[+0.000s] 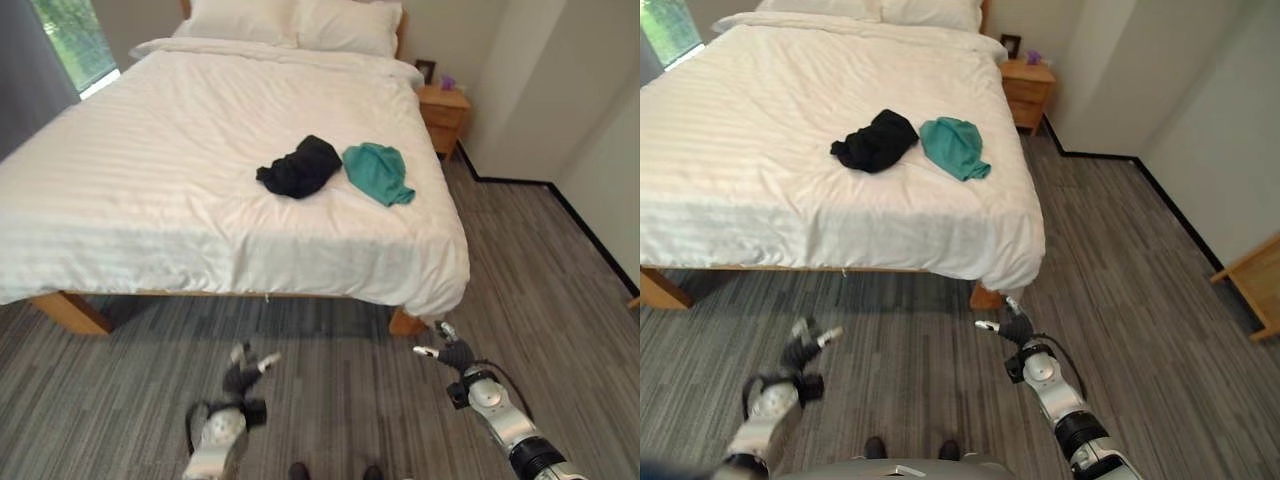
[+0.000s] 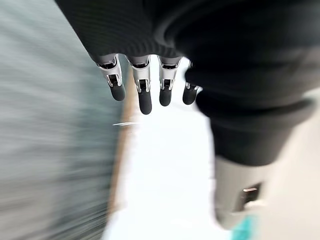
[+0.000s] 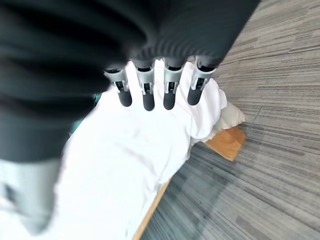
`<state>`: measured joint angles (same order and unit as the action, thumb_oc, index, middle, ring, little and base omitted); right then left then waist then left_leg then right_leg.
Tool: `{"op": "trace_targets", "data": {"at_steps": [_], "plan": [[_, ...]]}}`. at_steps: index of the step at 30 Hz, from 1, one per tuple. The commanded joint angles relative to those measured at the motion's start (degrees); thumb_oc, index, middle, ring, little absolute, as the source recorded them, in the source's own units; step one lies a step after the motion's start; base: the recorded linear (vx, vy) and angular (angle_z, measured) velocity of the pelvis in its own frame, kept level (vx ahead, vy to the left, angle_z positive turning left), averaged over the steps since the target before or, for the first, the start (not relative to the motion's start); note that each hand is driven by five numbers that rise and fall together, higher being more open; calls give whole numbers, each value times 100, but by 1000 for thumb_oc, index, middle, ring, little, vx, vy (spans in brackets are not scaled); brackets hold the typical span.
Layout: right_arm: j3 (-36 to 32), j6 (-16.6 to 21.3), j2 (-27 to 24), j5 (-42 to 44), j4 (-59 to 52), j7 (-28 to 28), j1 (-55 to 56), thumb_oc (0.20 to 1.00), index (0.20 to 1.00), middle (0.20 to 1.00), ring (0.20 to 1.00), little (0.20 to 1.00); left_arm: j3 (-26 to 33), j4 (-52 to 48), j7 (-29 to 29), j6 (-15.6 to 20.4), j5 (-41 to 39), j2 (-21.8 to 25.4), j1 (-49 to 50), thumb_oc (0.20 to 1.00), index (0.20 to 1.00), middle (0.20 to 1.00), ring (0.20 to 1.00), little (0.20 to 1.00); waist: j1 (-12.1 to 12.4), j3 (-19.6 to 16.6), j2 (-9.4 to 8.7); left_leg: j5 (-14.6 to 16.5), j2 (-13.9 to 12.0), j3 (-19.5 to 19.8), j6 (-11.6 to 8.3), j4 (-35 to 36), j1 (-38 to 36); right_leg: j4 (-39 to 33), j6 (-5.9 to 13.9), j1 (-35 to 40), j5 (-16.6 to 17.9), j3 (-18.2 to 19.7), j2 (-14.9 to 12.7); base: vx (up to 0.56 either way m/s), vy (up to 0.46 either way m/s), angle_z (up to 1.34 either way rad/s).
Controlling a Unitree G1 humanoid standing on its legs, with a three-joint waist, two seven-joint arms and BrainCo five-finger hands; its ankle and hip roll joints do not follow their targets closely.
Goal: Pick up bed clothes into laundry basket.
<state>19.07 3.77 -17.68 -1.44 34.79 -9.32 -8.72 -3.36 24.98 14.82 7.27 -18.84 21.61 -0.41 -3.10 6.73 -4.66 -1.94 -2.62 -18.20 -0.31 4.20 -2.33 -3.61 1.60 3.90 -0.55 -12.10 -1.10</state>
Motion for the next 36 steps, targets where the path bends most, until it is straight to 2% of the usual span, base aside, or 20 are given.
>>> {"op": "trace_targets", "data": {"at_steps": [1,6,7,9,10,13,16,19,20,22,23,26,27,28,29,31,32,33,34,36], "plan": [[-73,231,-430,-96,-579,-58,-364,1000,1000,1000,1000,1000,416,-632,385,512,664,492,-712,1000,1000,1000,1000,1000,-51,436,-177,490,-292,138,-732,-1214,110,140,238,413,-441,61,-464,-43,-63,8],[-229,287,-668,87,-1117,-27,-295,1000,1000,1000,1000,1000,857,-1388,593,785,577,632,-779,1000,1000,1000,1000,1000,80,697,-220,127,-606,150,-1073,-2721,826,13,60,718,-537,-11,-498,6,-57,-3],[-300,326,-714,97,-1379,22,-81,1000,1000,1000,1000,1000,943,-1601,572,814,530,556,-607,1000,1000,1000,1000,1000,76,748,-226,18,-922,-145,-1023,-2878,930,-53,68,830,-541,-139,-574,126,4,-9],[-352,328,-731,62,-1467,17,60,1000,1000,1000,1000,1000,1034,-1733,504,825,493,502,-415,1000,1000,1000,1000,1000,91,732,-210,68,-1038,-323,-955,-2754,942,-89,96,872,-540,-184,-609,159,64,10],[-396,341,-680,-12,-1551,-3,132,1000,1000,1000,1000,1000,1040,-1807,462,733,690,442,-164,1000,1000,1000,1000,1000,82,667,-152,205,-1156,-584,-815,-2170,945,-115,199,901,-569,-257,-654,237,167,32],[-361,346,-595,-176,-1538,-207,-95,1000,1000,1000,1000,1000,759,-1641,536,526,1035,238,-178,1000,1000,1000,1000,1000,136,588,43,-246,-1061,-415,-825,-799,878,-128,384,989,-658,-170,-700,255,223,9],[-357,322,-649,-311,-1712,-325,-348,1000,1000,1000,1000,1000,590,-1648,500,527,982,196,-240,1000,1000,1000,1000,1000,164,506,189,-495,-1176,-328,-842,-290,941,-127,513,1118,-721,-112,-781,297,237,-24],[-341,319,-627,-439,-1847,-406,-455,1000,1000,1000,1000,1000,500,-1749,445,495,1036,270,-280,1000,1000,1000,1000,1000,169,400,202,-653,-1122,-359,-774,-126,803,15,562,1165,-748,-55,-845,351,177,-25],[-337,290,-498,-372,-1896,-406,-521,1000,1000,1000,1000,1000,345,-1761,370,416,1085,340,-424,1000,1000,1000,1000,1000,218,353,63,-602,-928,-401,-651,-56,616,557,642,1044,-769,-44,-1001,367,176,-32],[-305,285,-447,-390,-1913,-382,-525,1000,1000,1000,1000,1000,280,-1771,336,366,1131,378,-489,1000,1000,1000,1000,1000,259,339,3,-549,-881,-445,-583,-20,553,895,698,912,-692,-48,-1055,327,149,-5],[-236,268,-389,-473,-2008,-377,-582,1000,1000,1000,1000,1000,173,-1796,225,283,1094,529,-568,1000,1000,1000,1000,1000,253,441,-130,-384,-749,-431,-436,6,351,2016,864,420,-235,-36,-1203,381,176,28],[-184,202,-399,-667,-2052,-480,-793,1000,1000,1000,1000,1000,132,-1805,207,231,1087,713,-700,1000,1000,1000,1000,1000,205,544,-155,-266,-732,-481,-311,80,223,2981,971,-156,139,61,-1229,190,99,34],[-171,189,-425,-794,-2118,-547,-949,1000,1000,1000,1000,1000,93,-1837,219,211,1135,792,-761,1000,1000,1000,1000,1000,185,595,-126,-176,-814,-562,-290,80,134,3310,1027,-414,377,-99,-1348,344,74,58],[-158,150,-429,-902,-2116,-649,-1265,1000,1000,1000,1000,1000,4,-1808,204,153,1191,898,-963,1000,1000,1000,1000,1000,147,626,-156,-84,-873,-685,-305,80,90,3360,998,-693,391,-493,-1709,272,30,50],[-159,151,-427,-902,-2111,-650,-1271,1000,1000,1000,1000,1000,2,-1802,205,155,1191,900,-971,1000,1000,1000,1000,1000,133,635,-168,-73,-856,-670,-305,80,84,3379,1009,-684,371,-501,-1728,364,-39,9],[-66,39,-671,-1232,-2046,-794,-1736,1000,1000,1000,1000,1000,-188,-1717,218,204,1055,974,-1365,1000,1000,1000,1000,1000,24,651,-222,19,-876,-636,-430,80,7,2351,758,-882,-149,-723,-1455,294,-63,16],[-65,41,-671,-1234,-2037,-798,-1746,1000,1000,1000,1000,1000,-190,-1708,219,207,1054,974,-1376,1000,1000,1000,1000,1000,17,662,-208,19,-896,-625,-441,80,3,2322,748,-854,-145,-744,-1432,225,-84,16],[-87,-14,-815,-1324,-1993,-841,-1891,1000,1000,1000,1000,1000,-213,-1658,219,215,1011,1019,-1494,1000,1000,1000,1000,1000,-29,654,-231,57,-896,-601,-489,80,-47,1771,726,-882,-147,-778,-1311,364,-149,32],[-68,-159,-941,-1484,-1726,-997,-2165,1000,1000,1000,1000,1000,-385,-1480,193,241,923,982,-1772,1000,1000,1000,1000,1000,-139,655,-256,201,-878,-475,-610,80,-167,712,762,-1033,53,-728,-1155,471,-189,37],[-31,-348,-1051,-1665,-1309,-1149,-2460,1000,1000,1000,1000,1000,-526,-1279,206,262,873,944,-2046,1000,1000,1000,1000,1000,-201,673,-264,308,-870,-412,-681,80,-287,238,861,-1252,353,-559,-1203,382,-175,54]]}}
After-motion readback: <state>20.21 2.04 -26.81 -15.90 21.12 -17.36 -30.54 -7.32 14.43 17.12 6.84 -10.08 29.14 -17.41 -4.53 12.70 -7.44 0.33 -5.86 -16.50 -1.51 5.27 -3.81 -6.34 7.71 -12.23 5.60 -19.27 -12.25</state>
